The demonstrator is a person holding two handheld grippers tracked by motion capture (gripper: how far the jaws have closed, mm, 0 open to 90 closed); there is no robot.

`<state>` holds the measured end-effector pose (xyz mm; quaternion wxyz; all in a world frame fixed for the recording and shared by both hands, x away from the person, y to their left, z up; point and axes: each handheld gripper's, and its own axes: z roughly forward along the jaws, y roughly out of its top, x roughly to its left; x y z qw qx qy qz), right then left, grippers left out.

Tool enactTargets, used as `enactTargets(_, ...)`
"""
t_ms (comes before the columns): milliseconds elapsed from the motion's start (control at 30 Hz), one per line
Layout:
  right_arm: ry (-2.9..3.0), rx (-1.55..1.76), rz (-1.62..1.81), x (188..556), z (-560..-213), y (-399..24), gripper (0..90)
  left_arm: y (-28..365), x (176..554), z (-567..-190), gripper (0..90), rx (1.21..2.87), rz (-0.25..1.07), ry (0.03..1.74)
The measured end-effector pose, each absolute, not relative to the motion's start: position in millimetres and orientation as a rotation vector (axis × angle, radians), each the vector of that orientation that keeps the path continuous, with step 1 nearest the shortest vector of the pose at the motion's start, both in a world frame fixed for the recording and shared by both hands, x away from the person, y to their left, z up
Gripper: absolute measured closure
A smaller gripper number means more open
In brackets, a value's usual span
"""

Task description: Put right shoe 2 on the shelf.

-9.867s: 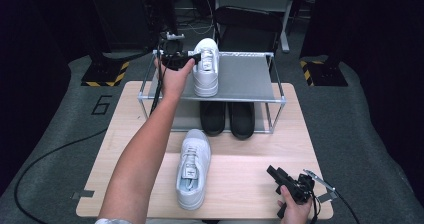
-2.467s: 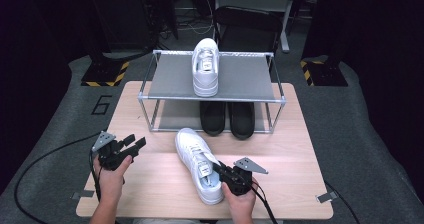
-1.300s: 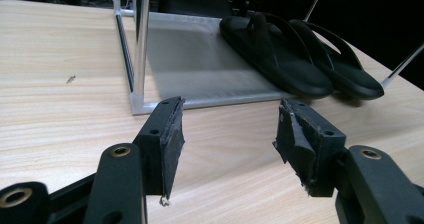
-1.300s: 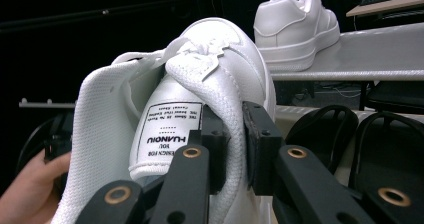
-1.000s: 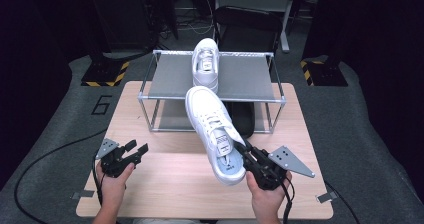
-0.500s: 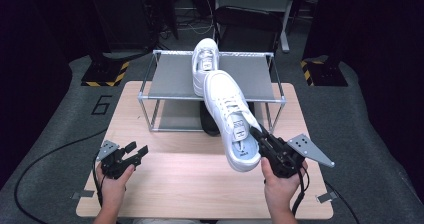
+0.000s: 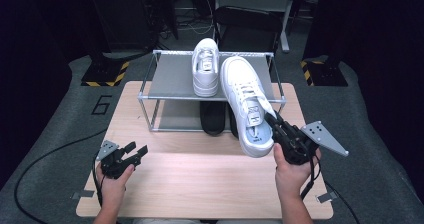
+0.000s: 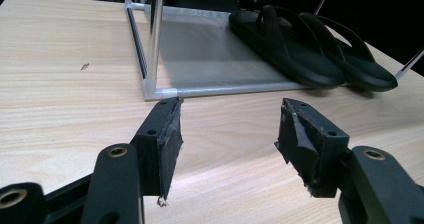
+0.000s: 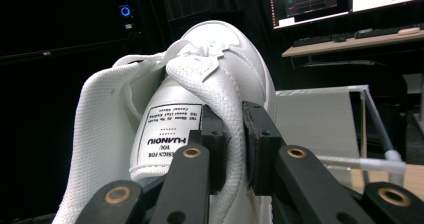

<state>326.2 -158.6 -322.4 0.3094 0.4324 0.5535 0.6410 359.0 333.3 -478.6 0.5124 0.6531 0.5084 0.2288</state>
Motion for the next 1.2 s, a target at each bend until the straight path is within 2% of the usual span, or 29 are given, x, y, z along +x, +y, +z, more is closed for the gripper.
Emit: enactTargets(1200,1.402,1.242,1.584,437.2,-283.5,-148.9,80.9,342.2,357.1,-477.6,42.4,1.526,0.558,1.235)
